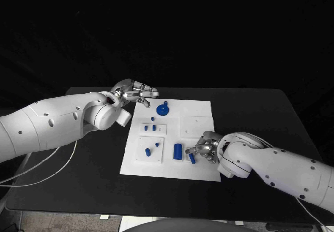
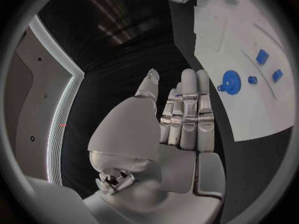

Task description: Assemble the parts on the task board

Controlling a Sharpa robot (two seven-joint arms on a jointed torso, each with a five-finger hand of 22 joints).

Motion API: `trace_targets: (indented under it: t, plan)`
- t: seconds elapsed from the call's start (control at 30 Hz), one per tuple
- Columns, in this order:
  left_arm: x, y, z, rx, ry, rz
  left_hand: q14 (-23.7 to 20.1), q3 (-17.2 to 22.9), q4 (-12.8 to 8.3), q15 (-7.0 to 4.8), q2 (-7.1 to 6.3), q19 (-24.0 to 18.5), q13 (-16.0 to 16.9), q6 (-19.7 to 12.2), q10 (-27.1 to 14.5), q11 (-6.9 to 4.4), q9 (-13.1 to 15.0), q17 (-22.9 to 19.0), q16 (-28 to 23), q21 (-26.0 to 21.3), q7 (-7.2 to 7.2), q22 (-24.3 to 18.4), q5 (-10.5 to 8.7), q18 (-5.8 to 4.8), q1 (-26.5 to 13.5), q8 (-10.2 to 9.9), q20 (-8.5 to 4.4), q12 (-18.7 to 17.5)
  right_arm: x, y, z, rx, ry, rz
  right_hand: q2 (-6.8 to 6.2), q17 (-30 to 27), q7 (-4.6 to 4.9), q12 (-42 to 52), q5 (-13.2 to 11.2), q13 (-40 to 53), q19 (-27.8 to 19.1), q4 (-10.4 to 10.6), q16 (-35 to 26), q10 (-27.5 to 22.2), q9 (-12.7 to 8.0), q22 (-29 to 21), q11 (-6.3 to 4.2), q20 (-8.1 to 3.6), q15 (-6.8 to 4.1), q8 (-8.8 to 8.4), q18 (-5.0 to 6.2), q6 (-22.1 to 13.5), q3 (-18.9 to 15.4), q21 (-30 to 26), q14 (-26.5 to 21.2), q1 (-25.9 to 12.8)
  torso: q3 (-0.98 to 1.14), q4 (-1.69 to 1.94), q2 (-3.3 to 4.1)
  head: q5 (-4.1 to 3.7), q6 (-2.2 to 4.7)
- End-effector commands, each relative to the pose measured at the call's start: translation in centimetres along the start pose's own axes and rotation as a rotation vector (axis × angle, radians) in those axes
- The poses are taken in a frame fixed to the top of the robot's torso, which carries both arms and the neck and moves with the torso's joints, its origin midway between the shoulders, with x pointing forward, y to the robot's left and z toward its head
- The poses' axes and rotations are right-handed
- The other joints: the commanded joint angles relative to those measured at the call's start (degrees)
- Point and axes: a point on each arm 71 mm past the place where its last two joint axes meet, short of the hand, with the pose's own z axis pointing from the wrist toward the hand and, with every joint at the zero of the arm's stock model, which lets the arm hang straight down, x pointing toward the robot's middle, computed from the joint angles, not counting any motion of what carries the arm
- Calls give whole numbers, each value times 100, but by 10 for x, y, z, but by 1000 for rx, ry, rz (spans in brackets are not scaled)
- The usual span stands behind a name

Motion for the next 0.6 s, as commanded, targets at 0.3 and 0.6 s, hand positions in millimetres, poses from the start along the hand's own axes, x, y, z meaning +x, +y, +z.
trace_targets:
  t: [0.3, 0.6]
  plan:
    - [2, -1, 0, 5, 13, 0, 28, -12, 27, 4, 58, 52, 9, -30, 12, 9, 7, -11, -24, -5, -2, -13, 18, -35, -13, -12, 4, -12, 3, 0, 2, 8, 0, -17, 228, -38, 3, 72, -118, 42, 322, -142, 17, 55, 8, 325, -18, -52, -48, -4, -29, 56, 600, 28, 7, -314, -2, -1, -1, -3, 3]
    - [2, -1, 0, 4, 14, 0, 29, -16, 33, 5, 57, 52, 9, -30, 11, 10, 7, -12, -26, -5, -2, -17, 17, -35, -17, -12, 4, -12, 3, 1, 3, 14, 11, 22, 151, -52, -10, 96, -223, 59, 320, 50, 24, 83, 11, 314, -22, -53, -49, -2, -33, 95, 910, 51, 9, -557, -2, 3, -1, 2, 12]
